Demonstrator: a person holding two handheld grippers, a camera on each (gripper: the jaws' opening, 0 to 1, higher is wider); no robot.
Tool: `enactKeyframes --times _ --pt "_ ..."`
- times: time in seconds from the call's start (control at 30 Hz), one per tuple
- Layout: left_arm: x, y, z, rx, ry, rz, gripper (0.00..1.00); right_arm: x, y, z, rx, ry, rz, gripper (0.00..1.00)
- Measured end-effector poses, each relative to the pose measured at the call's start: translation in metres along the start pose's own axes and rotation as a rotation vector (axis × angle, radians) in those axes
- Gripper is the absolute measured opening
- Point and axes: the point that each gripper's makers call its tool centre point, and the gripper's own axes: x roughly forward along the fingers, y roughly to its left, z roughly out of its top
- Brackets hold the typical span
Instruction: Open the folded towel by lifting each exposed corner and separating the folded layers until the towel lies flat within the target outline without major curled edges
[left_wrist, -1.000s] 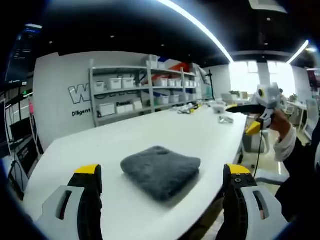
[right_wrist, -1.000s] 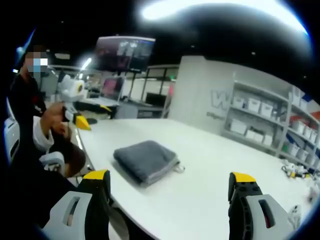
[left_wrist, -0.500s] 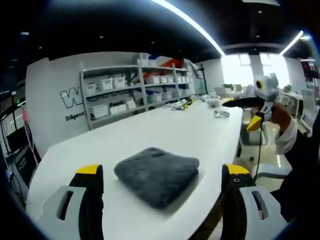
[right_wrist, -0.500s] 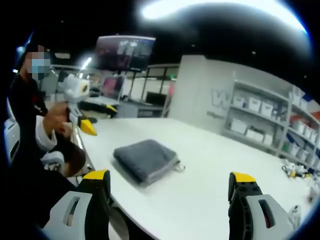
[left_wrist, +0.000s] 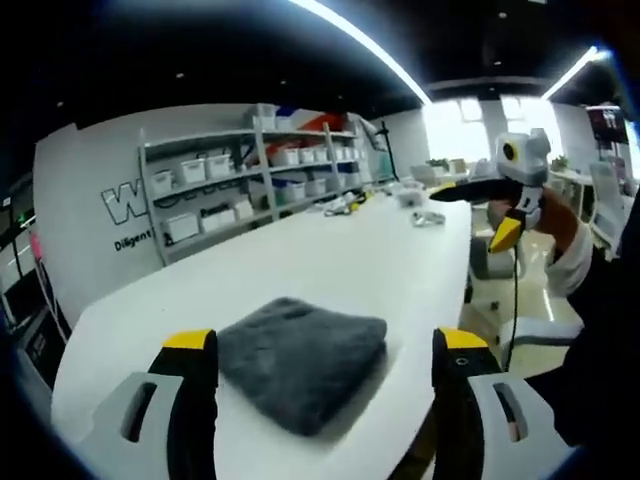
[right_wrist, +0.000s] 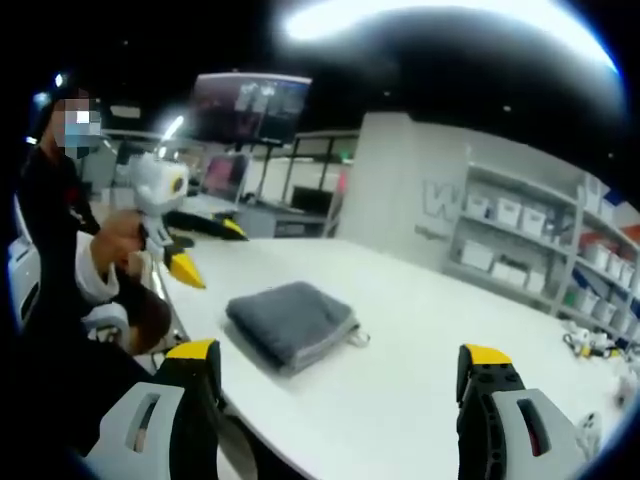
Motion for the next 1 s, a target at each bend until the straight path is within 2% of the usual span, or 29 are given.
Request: enactKeyframes --times 0.23,0.53,0.67,1.0 --pt "0.009 0.001 0.003 0.015 -0.016 -0.025 0.78 0.002 -0.002 -0.002 0.008 0.0 -0.003 1.0" --pt "0.026 -0.006 -0.001 0.069 0.019 -0.062 0.76 0.012 0.008 -0.003 -0.005 0.016 0.023 1.0" --pt "0.032 -0.008 -0.006 0.131 0.043 -0.084 0.74 0.014 0.008 -0.003 -0.006 0.019 0.017 1.0" --pt "0.041 0.001 -0.012 0.146 0.06 -0.09 0.74 0.026 0.006 -0.006 -0.011 0.044 0.013 1.0"
